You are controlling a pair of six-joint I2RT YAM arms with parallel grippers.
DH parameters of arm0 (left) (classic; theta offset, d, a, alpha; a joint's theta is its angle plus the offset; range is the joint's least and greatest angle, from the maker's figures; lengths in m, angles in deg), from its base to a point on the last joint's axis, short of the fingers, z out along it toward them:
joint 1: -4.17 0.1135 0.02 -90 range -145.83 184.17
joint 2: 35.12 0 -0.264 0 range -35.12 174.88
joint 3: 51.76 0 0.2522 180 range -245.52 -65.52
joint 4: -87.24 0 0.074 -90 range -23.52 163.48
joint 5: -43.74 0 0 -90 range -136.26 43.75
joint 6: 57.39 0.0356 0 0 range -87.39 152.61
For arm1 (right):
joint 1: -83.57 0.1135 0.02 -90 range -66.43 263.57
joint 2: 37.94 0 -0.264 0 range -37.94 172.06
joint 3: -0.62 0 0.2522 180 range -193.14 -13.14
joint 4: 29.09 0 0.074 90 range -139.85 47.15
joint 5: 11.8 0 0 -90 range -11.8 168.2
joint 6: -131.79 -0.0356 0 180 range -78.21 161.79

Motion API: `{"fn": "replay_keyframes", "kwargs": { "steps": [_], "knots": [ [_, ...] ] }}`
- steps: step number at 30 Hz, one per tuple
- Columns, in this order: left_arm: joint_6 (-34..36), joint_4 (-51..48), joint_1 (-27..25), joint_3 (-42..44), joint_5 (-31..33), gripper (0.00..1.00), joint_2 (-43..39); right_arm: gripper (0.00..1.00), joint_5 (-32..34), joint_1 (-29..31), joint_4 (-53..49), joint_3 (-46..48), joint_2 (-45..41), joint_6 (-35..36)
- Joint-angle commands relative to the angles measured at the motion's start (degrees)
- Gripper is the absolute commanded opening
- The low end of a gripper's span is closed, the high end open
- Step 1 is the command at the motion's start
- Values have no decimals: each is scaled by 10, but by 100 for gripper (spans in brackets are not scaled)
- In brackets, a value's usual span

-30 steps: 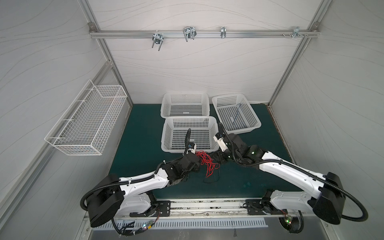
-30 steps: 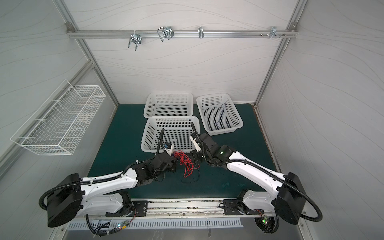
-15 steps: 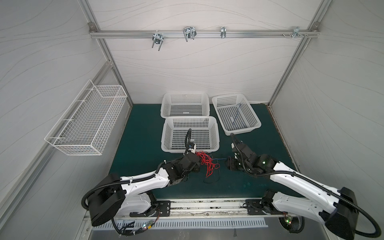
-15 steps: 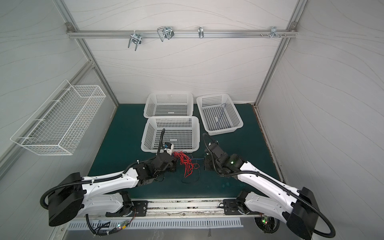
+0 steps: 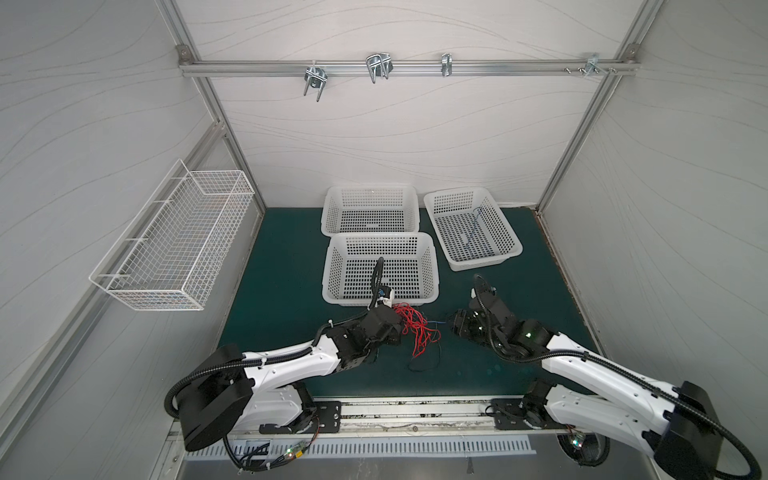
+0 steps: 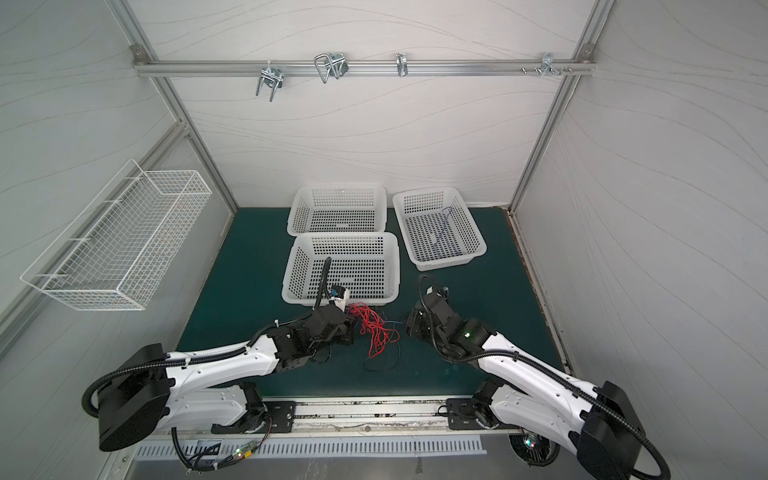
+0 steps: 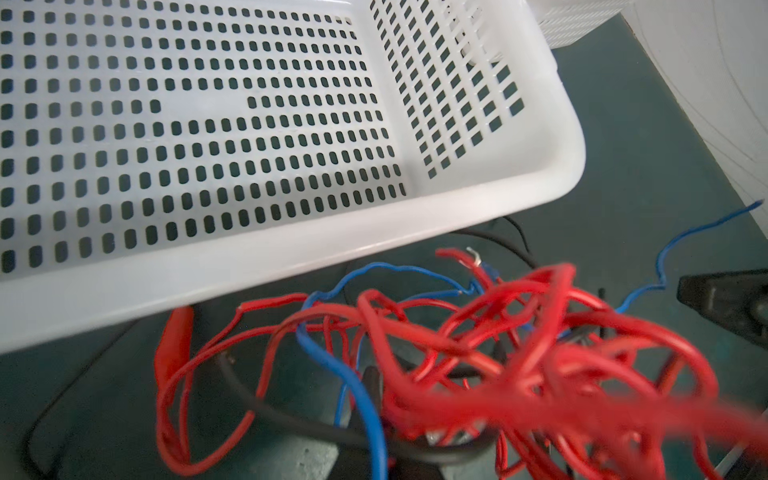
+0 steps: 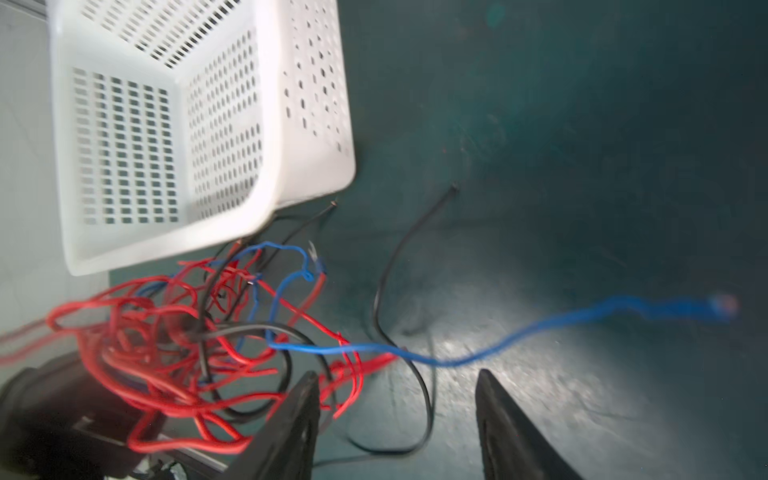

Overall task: Untangle the cables
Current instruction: 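Grasp another blue wire near the bundle with the right gripper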

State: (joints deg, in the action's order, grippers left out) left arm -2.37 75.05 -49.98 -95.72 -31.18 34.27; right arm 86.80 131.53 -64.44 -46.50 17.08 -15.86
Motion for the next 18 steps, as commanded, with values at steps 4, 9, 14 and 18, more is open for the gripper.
{"fn": "replay_keyframes", "kwargs": {
  "steps": [4,9,14,18],
  "knots": [
    [-12,37,1,-23,-6,0,0,60,-11,-21,67,-14,42,-16],
    [-15,35,1,-25,6,0,1,58,-15,-20,32,-50,67,13],
    [-27,28,1,-30,24,0,4,54,-16,-15,-5,-70,61,37],
    [-35,21,1,-40,28,0,19,53,-25,-12,-39,-91,57,48]
  ]
}}
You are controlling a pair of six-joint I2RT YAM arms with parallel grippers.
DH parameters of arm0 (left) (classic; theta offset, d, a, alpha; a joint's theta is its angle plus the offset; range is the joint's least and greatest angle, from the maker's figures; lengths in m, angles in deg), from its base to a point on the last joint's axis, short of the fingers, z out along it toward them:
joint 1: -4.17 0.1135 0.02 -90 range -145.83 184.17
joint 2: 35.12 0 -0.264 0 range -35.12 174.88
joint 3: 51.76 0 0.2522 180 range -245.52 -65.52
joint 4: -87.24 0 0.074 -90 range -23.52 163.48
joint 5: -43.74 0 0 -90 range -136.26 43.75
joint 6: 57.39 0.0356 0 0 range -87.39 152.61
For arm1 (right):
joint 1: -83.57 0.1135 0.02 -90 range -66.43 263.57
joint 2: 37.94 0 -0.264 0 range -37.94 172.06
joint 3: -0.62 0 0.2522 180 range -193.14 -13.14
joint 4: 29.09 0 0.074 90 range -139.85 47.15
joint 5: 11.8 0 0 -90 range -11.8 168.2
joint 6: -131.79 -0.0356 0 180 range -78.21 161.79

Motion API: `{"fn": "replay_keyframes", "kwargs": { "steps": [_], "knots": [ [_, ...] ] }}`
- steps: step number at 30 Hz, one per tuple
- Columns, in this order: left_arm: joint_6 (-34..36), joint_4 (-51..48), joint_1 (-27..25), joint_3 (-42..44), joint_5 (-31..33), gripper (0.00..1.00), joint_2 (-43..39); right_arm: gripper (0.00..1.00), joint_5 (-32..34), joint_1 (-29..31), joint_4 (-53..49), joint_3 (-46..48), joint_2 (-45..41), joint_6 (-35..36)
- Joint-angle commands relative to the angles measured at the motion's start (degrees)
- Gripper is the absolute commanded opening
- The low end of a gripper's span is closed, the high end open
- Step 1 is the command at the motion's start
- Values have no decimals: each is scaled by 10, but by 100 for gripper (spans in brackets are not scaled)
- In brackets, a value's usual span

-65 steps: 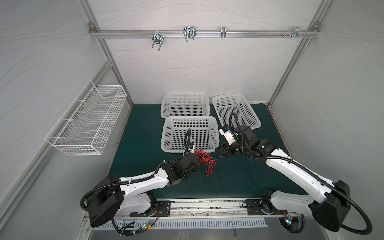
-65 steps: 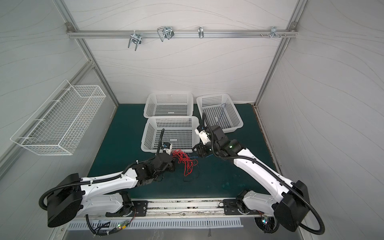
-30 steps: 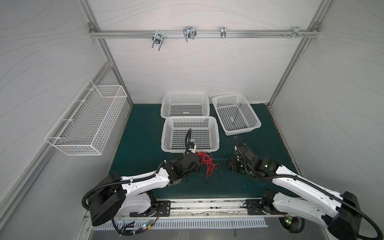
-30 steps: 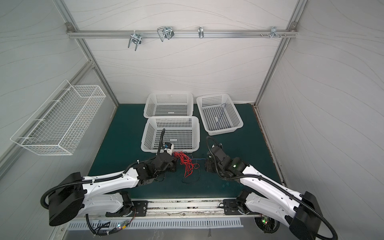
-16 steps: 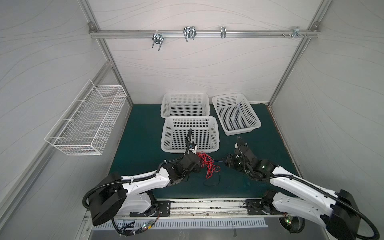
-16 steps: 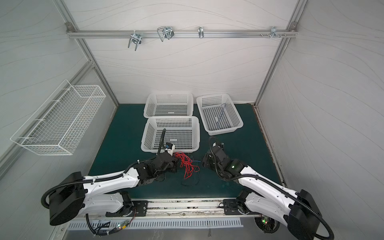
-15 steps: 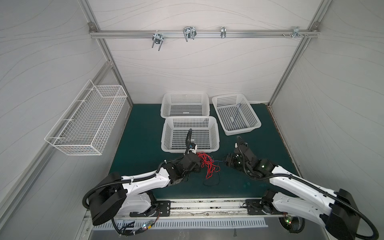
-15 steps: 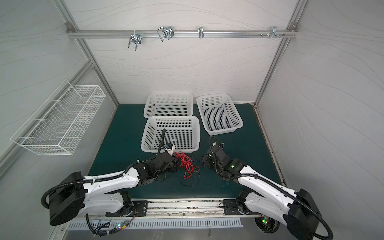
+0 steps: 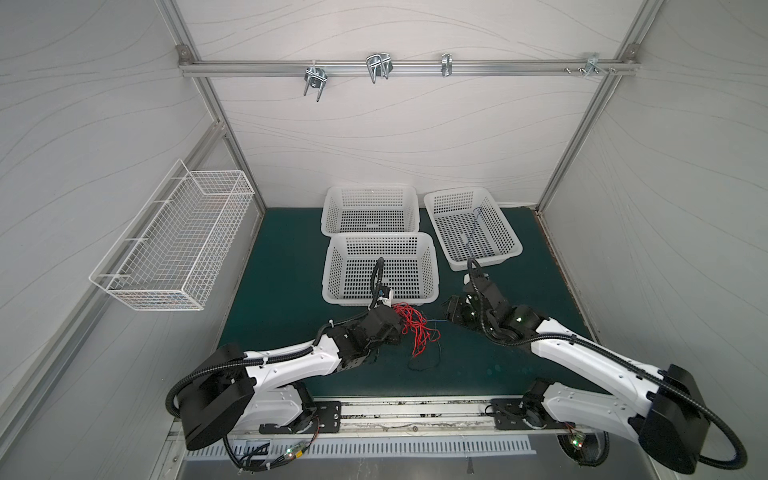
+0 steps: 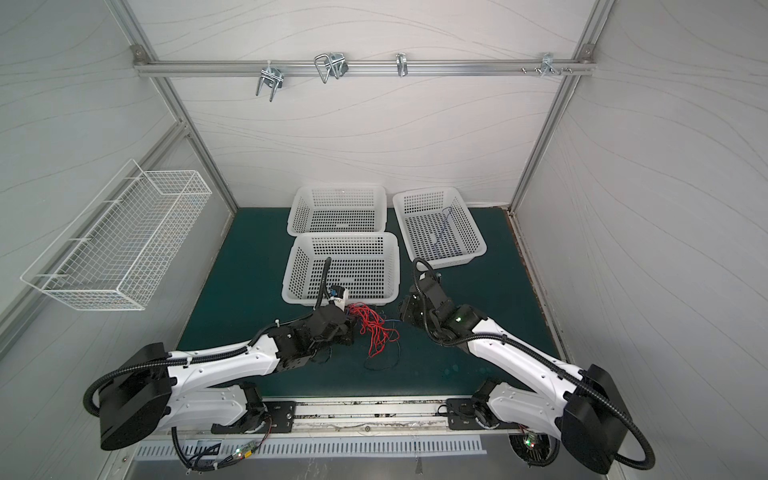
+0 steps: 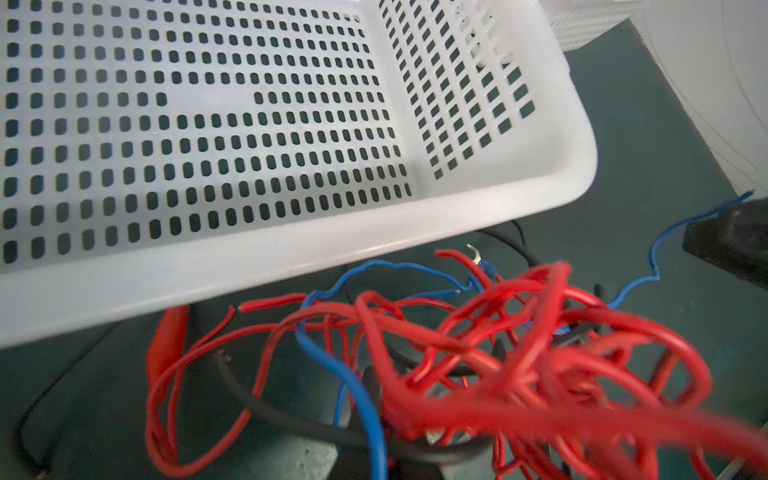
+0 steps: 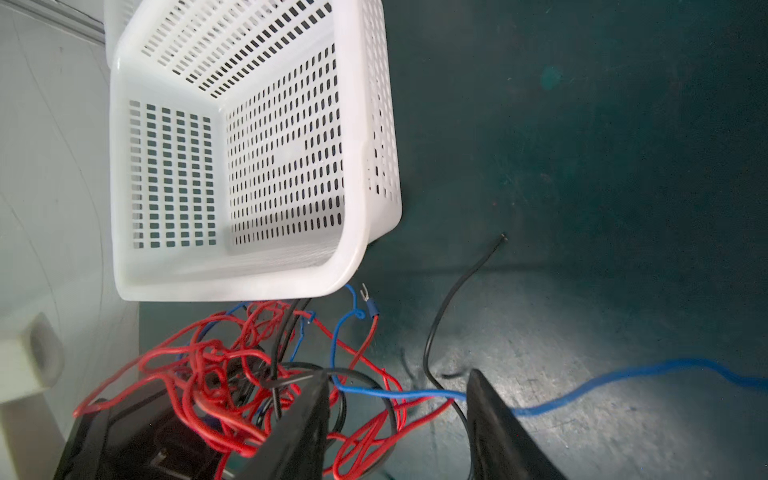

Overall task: Untangle the cables
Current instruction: 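Grasp another blue wire near the bundle with the right gripper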

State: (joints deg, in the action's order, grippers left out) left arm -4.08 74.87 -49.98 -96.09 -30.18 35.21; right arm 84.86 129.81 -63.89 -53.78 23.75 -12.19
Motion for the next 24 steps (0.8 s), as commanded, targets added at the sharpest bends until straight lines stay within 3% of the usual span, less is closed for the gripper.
{"fn": "replay_keyframes", "kwargs": {
  "steps": [1,10,17,24],
  "knots": [
    [-21,22,1,-39,18,0,13,53,-7,7,-49,-22,-13,11],
    [-79,29,1,-72,2,0,54,50,-5,12,-64,22,-47,-42],
    [-72,26,0,-88,-26,0,68,50,3,5,60,86,-62,-75],
    [-73,20,1,-85,-47,0,60,50,27,-4,97,85,-52,-75]
  ]
}}
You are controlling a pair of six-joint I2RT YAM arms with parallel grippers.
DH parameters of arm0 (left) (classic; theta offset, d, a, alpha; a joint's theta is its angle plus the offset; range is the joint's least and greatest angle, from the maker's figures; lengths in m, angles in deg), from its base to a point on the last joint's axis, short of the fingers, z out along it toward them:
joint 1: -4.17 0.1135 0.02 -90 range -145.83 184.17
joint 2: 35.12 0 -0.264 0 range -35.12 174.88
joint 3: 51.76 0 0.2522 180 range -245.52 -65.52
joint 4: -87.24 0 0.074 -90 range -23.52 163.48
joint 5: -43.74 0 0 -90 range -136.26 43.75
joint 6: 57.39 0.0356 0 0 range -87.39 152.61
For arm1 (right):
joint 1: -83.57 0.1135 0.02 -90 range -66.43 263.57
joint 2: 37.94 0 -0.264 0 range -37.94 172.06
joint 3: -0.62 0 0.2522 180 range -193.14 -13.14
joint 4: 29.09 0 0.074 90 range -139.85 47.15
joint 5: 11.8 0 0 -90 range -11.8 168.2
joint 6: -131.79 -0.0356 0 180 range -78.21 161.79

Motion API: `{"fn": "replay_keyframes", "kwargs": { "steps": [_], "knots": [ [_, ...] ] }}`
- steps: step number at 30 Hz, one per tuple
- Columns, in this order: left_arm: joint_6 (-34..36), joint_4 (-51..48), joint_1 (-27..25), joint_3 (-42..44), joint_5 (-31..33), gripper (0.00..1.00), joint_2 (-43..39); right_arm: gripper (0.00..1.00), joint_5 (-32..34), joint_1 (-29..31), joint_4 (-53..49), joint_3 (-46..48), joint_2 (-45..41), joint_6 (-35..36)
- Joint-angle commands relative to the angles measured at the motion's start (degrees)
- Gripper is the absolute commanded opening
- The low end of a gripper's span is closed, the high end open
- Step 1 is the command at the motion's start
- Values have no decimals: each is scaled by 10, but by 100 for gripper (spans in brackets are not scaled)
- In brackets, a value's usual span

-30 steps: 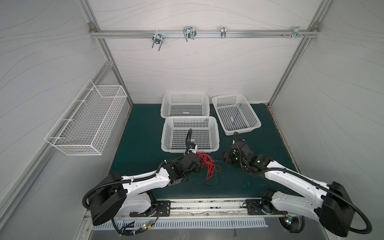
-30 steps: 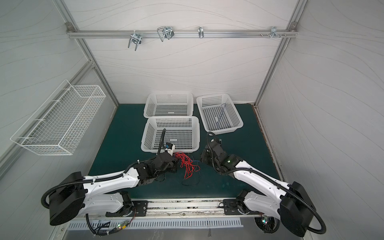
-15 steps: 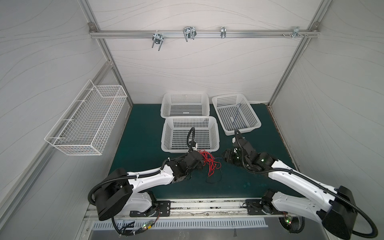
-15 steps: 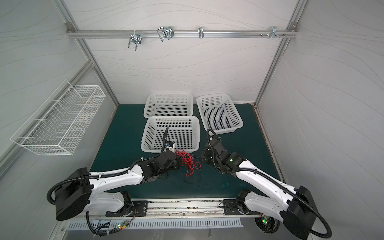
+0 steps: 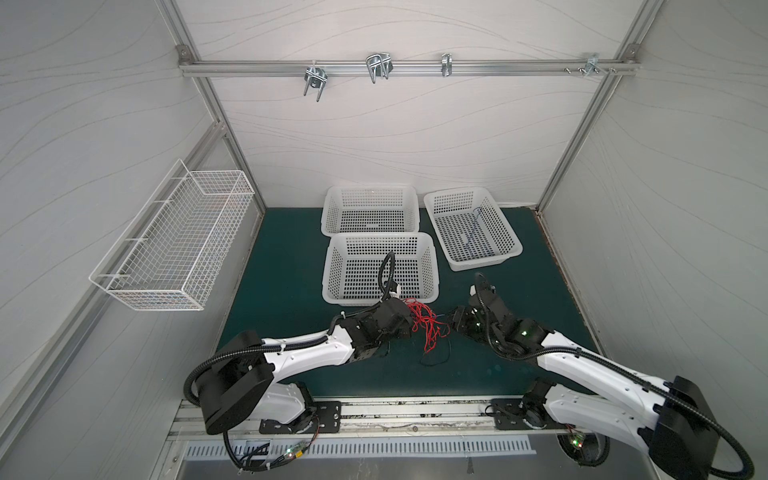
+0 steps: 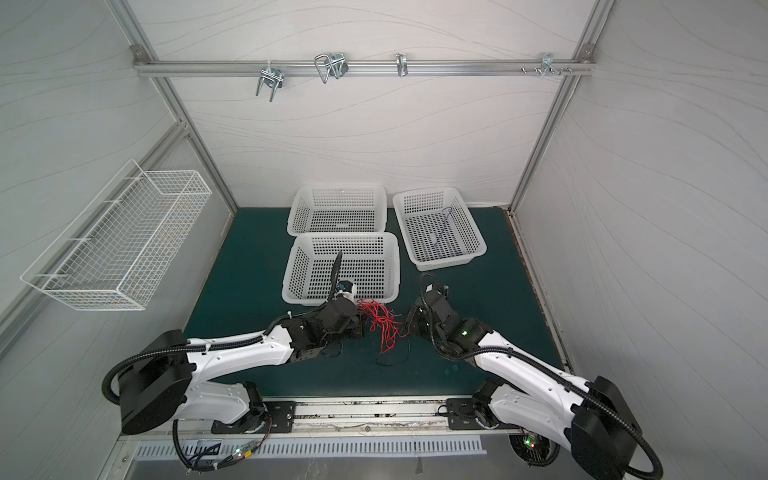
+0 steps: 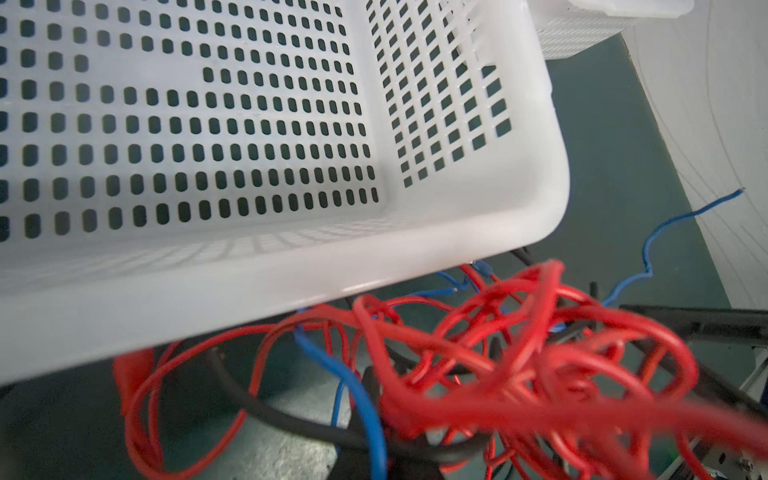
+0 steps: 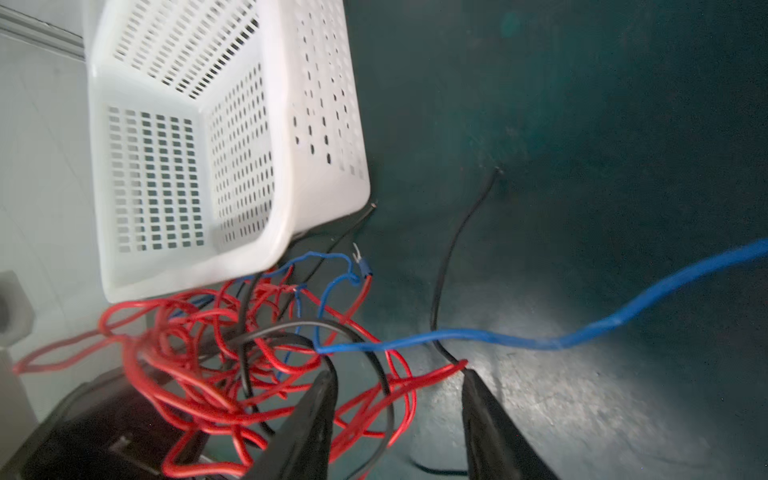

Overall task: Untangle the cables
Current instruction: 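Grasp another blue wire near the bundle with the right gripper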

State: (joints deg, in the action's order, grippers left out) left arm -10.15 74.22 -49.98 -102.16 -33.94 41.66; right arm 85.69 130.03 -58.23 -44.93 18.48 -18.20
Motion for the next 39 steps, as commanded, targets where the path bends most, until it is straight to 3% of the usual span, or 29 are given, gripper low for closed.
{"fn": "replay_keyframes", "kwargs": {
  "steps": [1,13,22,26,31,39],
  "knots": [
    [-13,25,1,-25,-10,0,-5,50,18,-9,45,-3,1,-12],
    [-20,37,1,-23,-9,0,-10,45,11,-37,64,-8,19,-11],
    [-24,36,1,-24,10,0,-8,44,-1,-18,-11,-8,-20,-25],
    [-22,42,1,-19,8,0,-13,50,10,-15,-32,13,-42,-38],
    [-12,63,1,-3,-8,0,-29,56,-19,-64,30,64,-68,-50],
    [-15,78,1,8,-23,0,-32,58,-16,-83,60,61,-65,-45]
  ]
}}
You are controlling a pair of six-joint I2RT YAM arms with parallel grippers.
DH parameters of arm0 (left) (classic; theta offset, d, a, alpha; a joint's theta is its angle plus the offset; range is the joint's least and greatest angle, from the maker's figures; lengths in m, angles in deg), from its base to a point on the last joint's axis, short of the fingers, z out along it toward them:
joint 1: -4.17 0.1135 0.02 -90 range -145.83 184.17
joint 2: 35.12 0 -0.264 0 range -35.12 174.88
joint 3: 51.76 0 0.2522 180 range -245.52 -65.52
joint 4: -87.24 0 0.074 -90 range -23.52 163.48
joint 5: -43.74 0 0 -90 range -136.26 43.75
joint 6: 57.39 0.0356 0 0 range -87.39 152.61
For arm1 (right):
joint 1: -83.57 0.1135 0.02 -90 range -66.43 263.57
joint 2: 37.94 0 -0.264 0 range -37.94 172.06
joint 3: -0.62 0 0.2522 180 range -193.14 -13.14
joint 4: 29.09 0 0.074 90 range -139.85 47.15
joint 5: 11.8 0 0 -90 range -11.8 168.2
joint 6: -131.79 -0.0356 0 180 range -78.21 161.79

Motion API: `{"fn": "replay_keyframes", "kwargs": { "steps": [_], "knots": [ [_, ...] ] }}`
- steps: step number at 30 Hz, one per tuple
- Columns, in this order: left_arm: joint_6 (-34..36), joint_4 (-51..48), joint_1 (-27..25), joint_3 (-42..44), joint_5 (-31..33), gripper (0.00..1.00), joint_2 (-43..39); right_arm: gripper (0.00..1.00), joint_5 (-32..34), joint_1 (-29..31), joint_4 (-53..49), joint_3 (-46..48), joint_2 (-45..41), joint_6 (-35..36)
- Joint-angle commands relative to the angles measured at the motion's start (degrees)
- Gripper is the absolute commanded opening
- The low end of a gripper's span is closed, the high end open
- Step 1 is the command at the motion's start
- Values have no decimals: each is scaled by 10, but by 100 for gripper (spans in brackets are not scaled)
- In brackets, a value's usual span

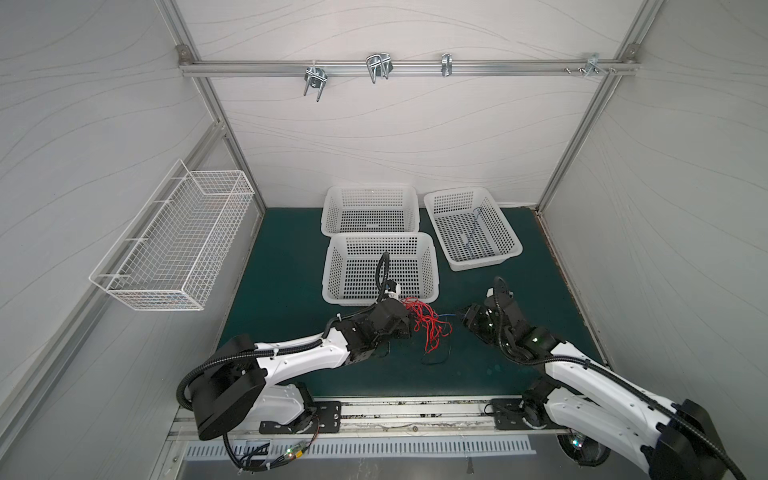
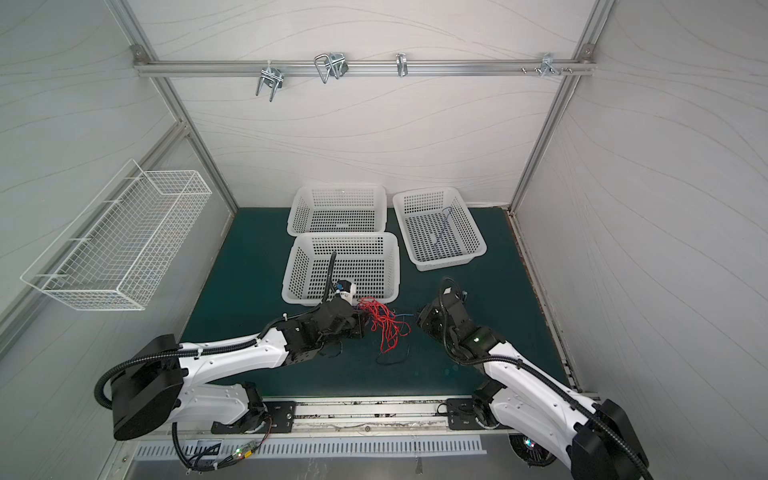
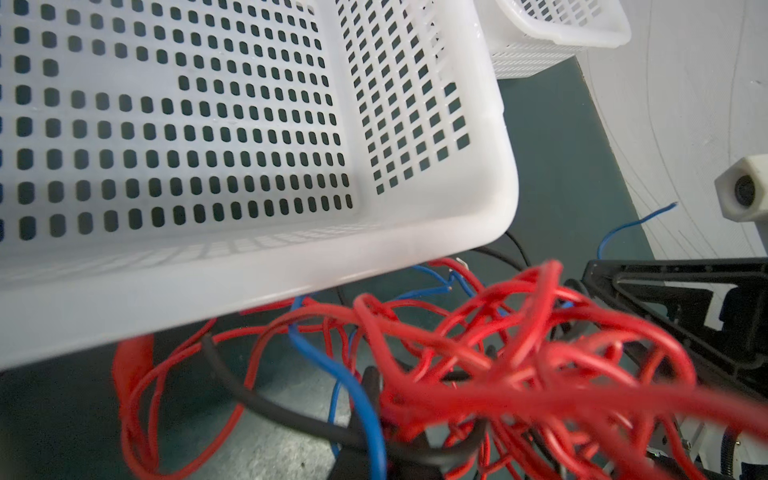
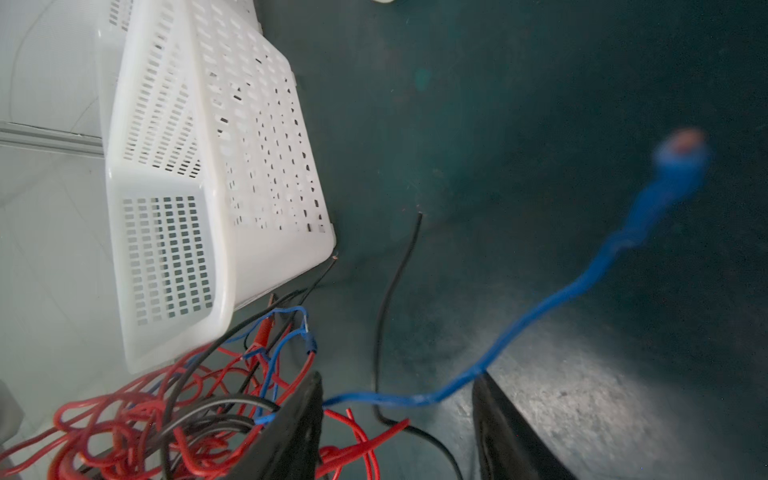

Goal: Untangle the cables

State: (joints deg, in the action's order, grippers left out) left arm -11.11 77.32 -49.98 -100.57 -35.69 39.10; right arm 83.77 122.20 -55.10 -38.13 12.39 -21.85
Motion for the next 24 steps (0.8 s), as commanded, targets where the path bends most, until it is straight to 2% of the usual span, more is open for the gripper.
{"fn": "replay_keyframes", "kwargs": {
  "steps": [1,9,12,15,18,19,24],
  "knots": [
    [-7,46,1,-9,-8,0,-4,59,3,-7,35,-8,-2,-7],
    [-13,51,1,-12,-23,0,11,56,6,-24,66,-26,25,14],
    [-13,47,1,-9,-17,0,13,46,-3,-26,92,-31,40,21],
    [-15,38,1,-7,-1,0,14,27,-12,-28,84,-50,58,39],
    [-18,21,1,-4,25,0,14,4,-12,-32,66,-68,61,59],
    [-20,12,1,-4,38,0,14,0,-11,-37,59,-73,59,63],
    [-27,-45,0,-1,101,0,11,0,-16,-84,-1,-107,30,96]
  ]
}}
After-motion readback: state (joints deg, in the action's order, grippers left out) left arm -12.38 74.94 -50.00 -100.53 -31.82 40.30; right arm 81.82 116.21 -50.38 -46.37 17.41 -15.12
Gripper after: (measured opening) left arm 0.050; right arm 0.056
